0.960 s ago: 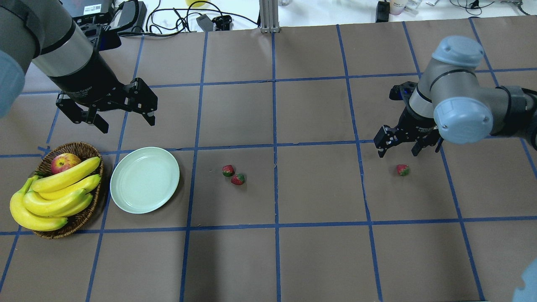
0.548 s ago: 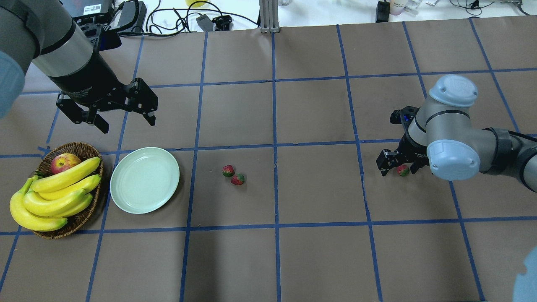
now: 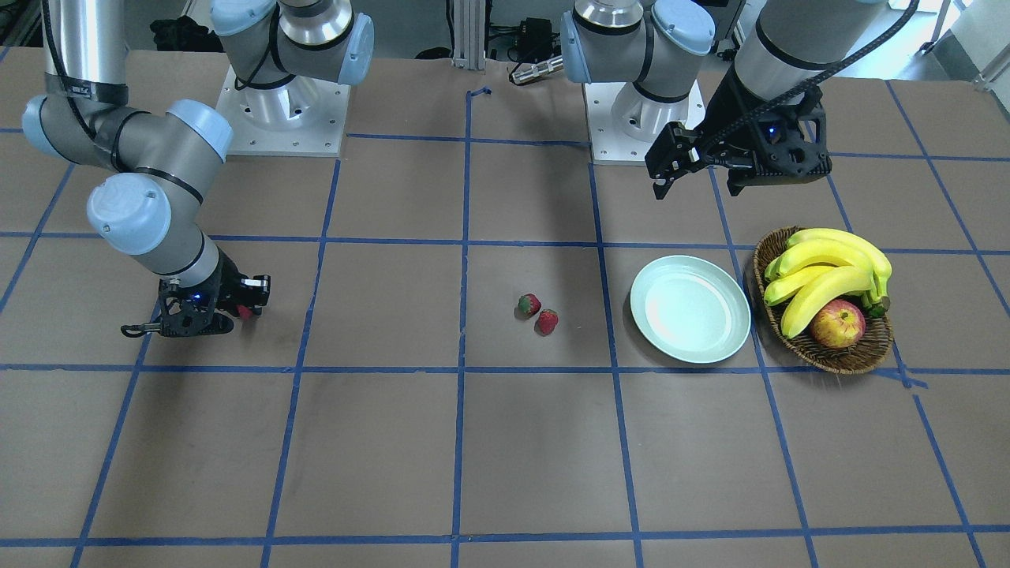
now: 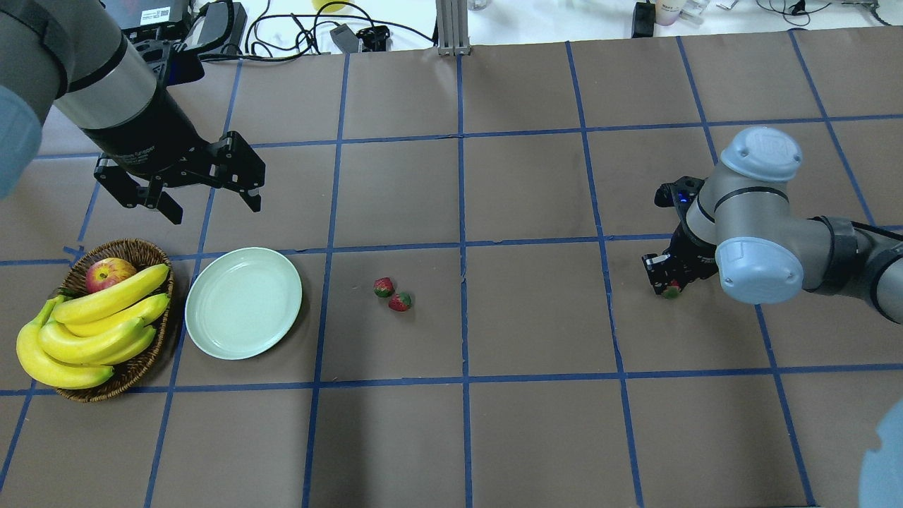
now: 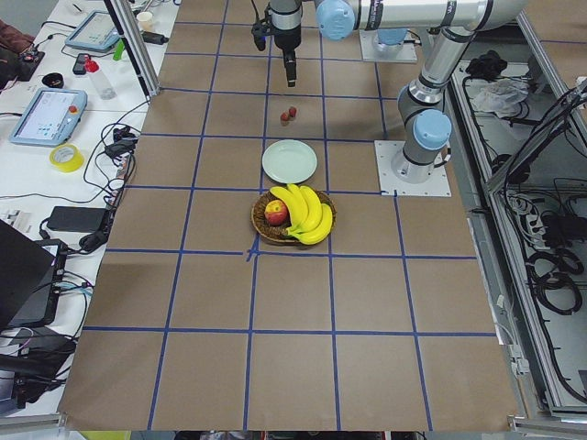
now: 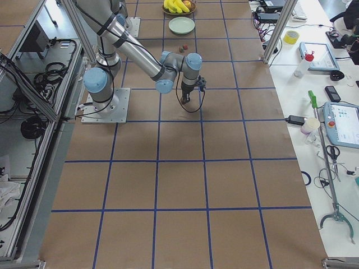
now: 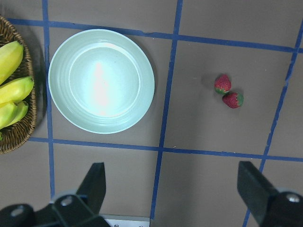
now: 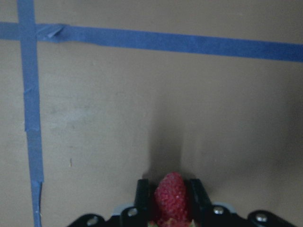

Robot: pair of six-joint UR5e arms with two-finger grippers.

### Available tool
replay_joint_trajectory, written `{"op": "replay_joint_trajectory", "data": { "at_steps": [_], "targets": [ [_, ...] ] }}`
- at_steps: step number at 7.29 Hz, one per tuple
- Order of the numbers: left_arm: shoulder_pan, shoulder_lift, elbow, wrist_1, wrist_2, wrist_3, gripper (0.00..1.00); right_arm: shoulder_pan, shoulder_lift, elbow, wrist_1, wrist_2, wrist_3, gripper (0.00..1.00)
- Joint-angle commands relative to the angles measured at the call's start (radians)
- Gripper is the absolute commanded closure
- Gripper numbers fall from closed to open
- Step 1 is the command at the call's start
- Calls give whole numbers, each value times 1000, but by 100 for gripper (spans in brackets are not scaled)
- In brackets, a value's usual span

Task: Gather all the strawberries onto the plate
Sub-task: 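Carry the strawberry to the other two and release it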

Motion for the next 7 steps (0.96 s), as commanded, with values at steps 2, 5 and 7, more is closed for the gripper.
{"op": "replay_joint_trajectory", "data": {
  "at_steps": [2, 5, 7],
  "targets": [
    [0, 0, 0, 0, 2, -2, 0, 20, -23, -14, 20, 22, 60, 100],
    [0, 0, -2, 0, 2, -4, 0, 371, -23, -63, 20, 132, 549, 100],
    [0, 0, -2, 0, 2, -2, 0, 490, 65, -175, 11, 360, 763, 100]
  ]
}}
